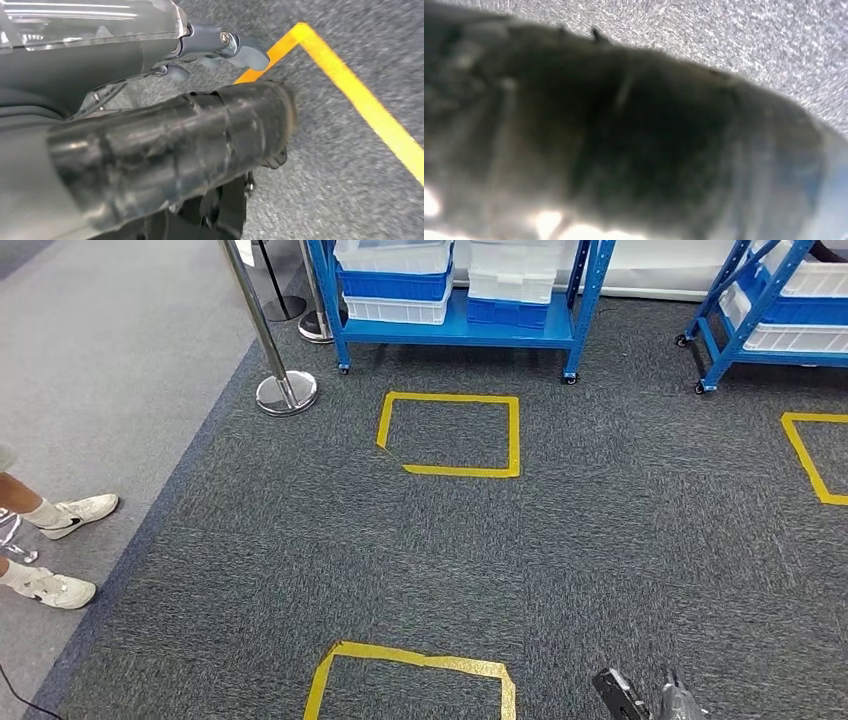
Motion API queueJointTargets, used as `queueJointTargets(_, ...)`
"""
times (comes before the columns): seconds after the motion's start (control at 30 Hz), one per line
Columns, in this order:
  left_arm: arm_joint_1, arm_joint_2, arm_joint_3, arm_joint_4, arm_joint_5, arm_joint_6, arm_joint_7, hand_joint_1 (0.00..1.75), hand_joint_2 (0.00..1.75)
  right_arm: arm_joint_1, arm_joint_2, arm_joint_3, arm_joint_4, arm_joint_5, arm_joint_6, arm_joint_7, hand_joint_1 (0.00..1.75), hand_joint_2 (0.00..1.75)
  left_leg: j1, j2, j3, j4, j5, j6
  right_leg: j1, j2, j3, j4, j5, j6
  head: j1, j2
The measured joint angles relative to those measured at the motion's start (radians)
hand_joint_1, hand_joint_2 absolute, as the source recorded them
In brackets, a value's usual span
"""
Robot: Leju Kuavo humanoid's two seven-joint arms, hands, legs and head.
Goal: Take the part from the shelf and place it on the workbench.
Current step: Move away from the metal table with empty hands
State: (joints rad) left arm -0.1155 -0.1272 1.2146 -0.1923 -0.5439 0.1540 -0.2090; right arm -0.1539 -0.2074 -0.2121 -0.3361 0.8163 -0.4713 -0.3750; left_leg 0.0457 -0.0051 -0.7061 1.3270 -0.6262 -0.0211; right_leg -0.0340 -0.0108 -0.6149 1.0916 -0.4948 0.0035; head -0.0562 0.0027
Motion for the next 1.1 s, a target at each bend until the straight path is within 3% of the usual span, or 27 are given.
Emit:
queueJointTargets(0.03, 0.001, 0.0, 0.0, 0.0, -0.001, 0.0, 0.0, 0.0, 0.0, 0.002, 0.001, -0.001, 0.0, 0.001, 0.002, 0.0, 0.0, 0.0, -0.009, 0.0, 0.006, -0.008, 0.013, 0.013, 0.007, -0.003, 0.0, 0.0, 0.0, -0.002, 0.0, 0.0)
queueJointTargets(0.07, 0.003, 0.0, 0.0, 0.0, -0.001, 0.0, 0.0, 0.0, 0.0, 0.003, 0.002, -0.002, 0.0, 0.002, 0.003, 0.0, 0.0, 0.0, -0.02, 0.0, 0.029, -0.053, 0.041, 0.03, 0.014, -0.005, 0.001, 0.0, 0.0, -0.003, 0.0, 0.0)
queueJointTargets(0.13, 0.003, 0.001, 0.0, 0.0, -0.002, 0.0, 0.0, 0.0, 0.0, 0.004, 0.004, -0.005, 0.0, 0.004, 0.006, 0.0, 0.0, 0.0, -0.044, 0.005, 0.095, -0.184, 0.096, 0.072, 0.022, -0.009, 0.004, -0.003, 0.0, -0.004, 0.0, 0.0)
queueJointTargets(0.2, 0.001, 0.002, 0.0, -0.001, -0.001, -0.001, 0.0, 0.0, 0.0, 0.006, 0.008, -0.007, 0.0, 0.006, 0.012, 0.0, 0.0, 0.0, -0.059, 0.013, 0.128, -0.258, 0.116, 0.093, 0.023, -0.013, 0.006, -0.008, 0.002, -0.002, 0.001, 0.0)
queueJointTargets(0.23, 0.0, 0.002, 0.0, -0.001, 0.0, -0.001, 0.0, 0.0, 0.0, 0.007, 0.01, -0.007, 0.0, 0.008, 0.016, -0.001, 0.0, 0.0, -0.062, 0.015, 0.129, -0.266, 0.117, 0.095, 0.023, -0.015, 0.008, -0.012, 0.004, 0.002, 0.001, 0.0)
queueJointTargets(0.3, 0.001, 0.001, 0.0, -0.001, 0.001, -0.001, 0.0, 0.0, 0.0, 0.009, 0.011, -0.008, 0.0, 0.013, 0.021, -0.001, 0.0, 0.0, -0.06, 0.014, 0.139, -0.291, 0.131, 0.093, 0.021, -0.016, 0.014, -0.021, 0.008, 0.013, 0.001, 0.0)
queueJointTargets(0.37, 0.002, -0.001, 0.0, -0.001, 0.001, -0.001, 0.0, 0.0, 0.0, 0.011, 0.013, -0.008, 0.0, 0.016, 0.024, -0.002, 0.0, 0.0, -0.054, 0.014, 0.156, -0.322, 0.149, 0.093, 0.021, -0.007, 0.003, 0.01, -0.017, 0.022, 0.001, 0.0)
queueJointTargets(0.47, 0.002, -0.004, 0.0, -0.001, 0.001, -0.001, 0.0, 0.0, 0.0, 0.017, 0.013, -0.008, 0.001, 0.016, 0.03, -0.001, 0.0, 0.0, -0.053, 0.01, 0.162, -0.331, 0.155, 0.093, 0.021, 0.007, -0.071, 0.169, -0.1, 0.031, 0.002, 0.0)
queueJointTargets(0.5, 0.002, -0.004, 0.0, -0.001, 0.001, -0.001, 0.0, 0.0, 0.0, 0.02, 0.014, -0.008, 0.001, 0.016, 0.031, -0.001, 0.0, 0.0, -0.053, 0.008, 0.162, -0.329, 0.153, 0.092, 0.02, 0.008, -0.089, 0.205, -0.108, 0.034, 0.002, 0.0)
queueJointTargets(0.53, 0.002, -0.004, 0.001, -0.001, 0.002, -0.001, 0.0, 0.0, 0.0, 0.023, 0.014, -0.008, 0.001, 0.016, 0.032, -0.001, 0.0, 0.0, -0.054, 0.006, 0.162, -0.327, 0.151, 0.092, 0.02, 0.008, -0.091, 0.205, -0.096, 0.036, 0.002, 0.0)
queueJointTargets(0.57, 0.002, -0.005, 0.001, -0.001, 0.002, -0.001, 0.0, 0.0, 0.0, 0.024, 0.015, -0.008, 0.002, 0.016, 0.032, -0.001, 0.0, 0.0, -0.054, 0.004, 0.163, -0.324, 0.148, 0.09, 0.02, 0.008, -0.073, 0.166, -0.065, 0.036, 0.002, 0.0)
queueJointTargets(0.63, 0.001, -0.007, 0.001, -0.001, 0.002, -0.001, 0.0, 0.0, 0.0, 0.025, 0.015, -0.008, 0.002, 0.016, 0.032, -0.001, 0.0, 0.0, -0.055, 0.0, 0.163, -0.314, 0.14, 0.084, 0.023, 0.009, -0.011, 0.038, -0.002, 0.029, 0.002, 0.0)
queueJointTargets(0.7, 0.001, -0.008, 0.001, -0.001, 0.002, -0.001, 0.001, 0.0, 0.0, 0.024, 0.014, -0.008, 0.001, 0.016, 0.033, -0.001, 0.0, 0.0, -0.058, -0.002, 0.16, -0.305, 0.132, 0.076, 0.027, 0.01, 0.023, -0.036, 0.019, 0.016, 0.002, 0.0)
queueJointTargets(0.8, 0.001, -0.008, 0.001, -0.001, 0.002, -0.001, 0.002, 0.0, 0.0, 0.025, 0.015, -0.009, 0.001, 0.016, 0.041, 0.003, 0.0, 0.0, -0.059, -0.002, 0.159, -0.302, 0.128, 0.063, 0.025, 0.009, 0.026, -0.046, 0.019, 0.0, 0.002, 0.0)
queueJointTargets(0.87, 0.001, -0.009, 0.002, -0.001, 0.003, -0.001, 0.003, 0.0, 0.0, 0.025, 0.017, -0.011, 0.001, 0.014, 0.05, 0.006, 0.0, 0.0, -0.057, -0.001, 0.144, -0.266, 0.101, 0.049, 0.018, 0.007, 0.032, -0.055, 0.022, -0.01, 0.001, 0.0)
queueJointTargets(0.97, 0.001, -0.01, 0.002, -0.001, 0.004, -0.001, 0.003, 0.0, 0.0, 0.027, 0.027, -0.019, 0.001, 0.01, 0.068, 0.01, 0.0, 0.0, -0.045, 0.0, 0.058, -0.092, 0.019, 0.031, 0.014, 0.002, 0.035, -0.059, 0.022, -0.016, 0.001, 0.0)
queueJointTargets(1.0, 0.002, -0.01, 0.003, -0.001, 0.004, -0.001, 0.003, 0.0, 0.0, 0.03, 0.033, -0.022, 0.001, 0.008, 0.072, 0.012, 0.0, 0.0, -0.041, 0.0, 0.032, -0.044, 0.007, 0.026, 0.013, 0.001, 0.036, -0.058, 0.022, -0.016, 0.0, 0.0)
queueJointTargets(1.03, 0.003, -0.01, 0.003, -0.001, 0.004, 0.0, 0.003, 0.0, 0.0, 0.032, 0.038, -0.023, 0.001, 0.005, 0.075, 0.013, 0.0, 0.0, -0.037, 0.0, 0.022, -0.028, 0.015, 0.023, 0.011, 0.001, 0.036, -0.058, 0.02, -0.015, 0.001, 0.0)
queueJointTargets(1.07, 0.004, -0.01, 0.003, -0.001, 0.004, 0.0, 0.003, 0.0, 0.0, 0.034, 0.043, -0.025, 0.001, 0.003, 0.077, 0.014, 0.0, 0.0, -0.034, 0.0, 0.03, -0.051, 0.04, 0.02, 0.009, 0.001, 0.038, -0.058, 0.017, -0.013, 0.0, 0.0)
queueJointTargets(1.1, 0.005, -0.01, 0.004, -0.001, 0.003, 0.001, 0.002, 0.0, 0.0, 0.036, 0.048, -0.027, 0.002, 0.001, 0.079, 0.014, 0.0, 0.0, -0.032, 0.001, 0.059, -0.112, 0.079, 0.02, 0.006, 0.002, 0.041, -0.058, 0.012, -0.009, 0.0, 0.0)
